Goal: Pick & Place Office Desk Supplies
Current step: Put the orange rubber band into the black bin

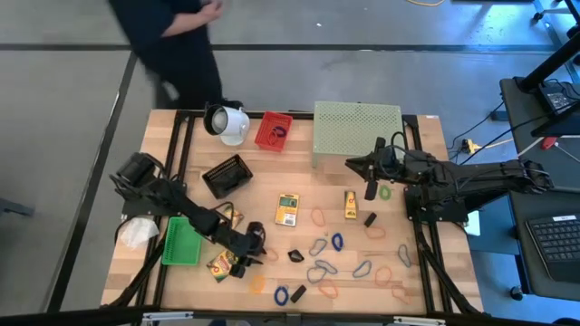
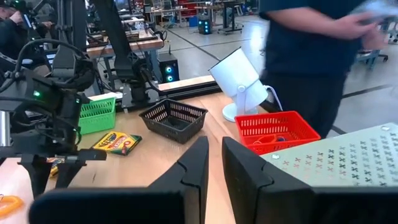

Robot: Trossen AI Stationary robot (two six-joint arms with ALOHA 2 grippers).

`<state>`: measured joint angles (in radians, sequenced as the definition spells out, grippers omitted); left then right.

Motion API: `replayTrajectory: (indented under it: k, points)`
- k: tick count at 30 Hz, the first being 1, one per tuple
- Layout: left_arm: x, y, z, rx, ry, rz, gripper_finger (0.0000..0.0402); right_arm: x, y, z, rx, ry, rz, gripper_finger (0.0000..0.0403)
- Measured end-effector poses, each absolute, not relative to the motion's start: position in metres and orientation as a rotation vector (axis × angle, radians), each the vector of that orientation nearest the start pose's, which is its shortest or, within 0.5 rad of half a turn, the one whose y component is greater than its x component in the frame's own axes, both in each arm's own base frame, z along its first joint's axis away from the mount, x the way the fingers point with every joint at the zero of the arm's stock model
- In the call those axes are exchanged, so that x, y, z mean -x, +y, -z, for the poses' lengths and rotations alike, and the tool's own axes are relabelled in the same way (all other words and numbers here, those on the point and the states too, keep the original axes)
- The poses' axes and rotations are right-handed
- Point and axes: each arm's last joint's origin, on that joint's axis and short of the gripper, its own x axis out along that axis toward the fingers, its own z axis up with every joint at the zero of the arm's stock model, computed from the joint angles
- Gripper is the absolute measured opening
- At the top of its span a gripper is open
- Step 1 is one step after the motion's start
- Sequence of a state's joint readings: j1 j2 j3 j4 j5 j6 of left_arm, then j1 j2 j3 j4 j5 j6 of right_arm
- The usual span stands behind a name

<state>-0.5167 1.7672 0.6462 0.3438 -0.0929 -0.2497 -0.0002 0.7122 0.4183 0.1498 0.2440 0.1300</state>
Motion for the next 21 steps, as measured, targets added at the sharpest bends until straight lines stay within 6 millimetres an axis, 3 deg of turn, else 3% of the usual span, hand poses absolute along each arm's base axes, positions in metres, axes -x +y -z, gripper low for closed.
replayTrajectory:
  k: [7, 15, 21]
  points:
    - [-0.2628, -0.1455, -0.0967, -0.094, 0.790, 0.307, 0.0129, -0.1694, -0.0071, -0.2462, -0.125, 0.142, 0.257, 0.0049]
    - [-0.2617, -0.1440, -0.0948, -0.102, 0.811, 0.298, 0.0016, -0.1717, -0.0071, -0.2437, -0.123, 0.159, 0.259, 0.0049]
    - [-0.2600, -0.1436, -0.1042, -0.149, 0.779, 0.340, 0.0003, -0.1717, -0.0071, -0.2438, -0.123, 0.158, 0.258, 0.0049]
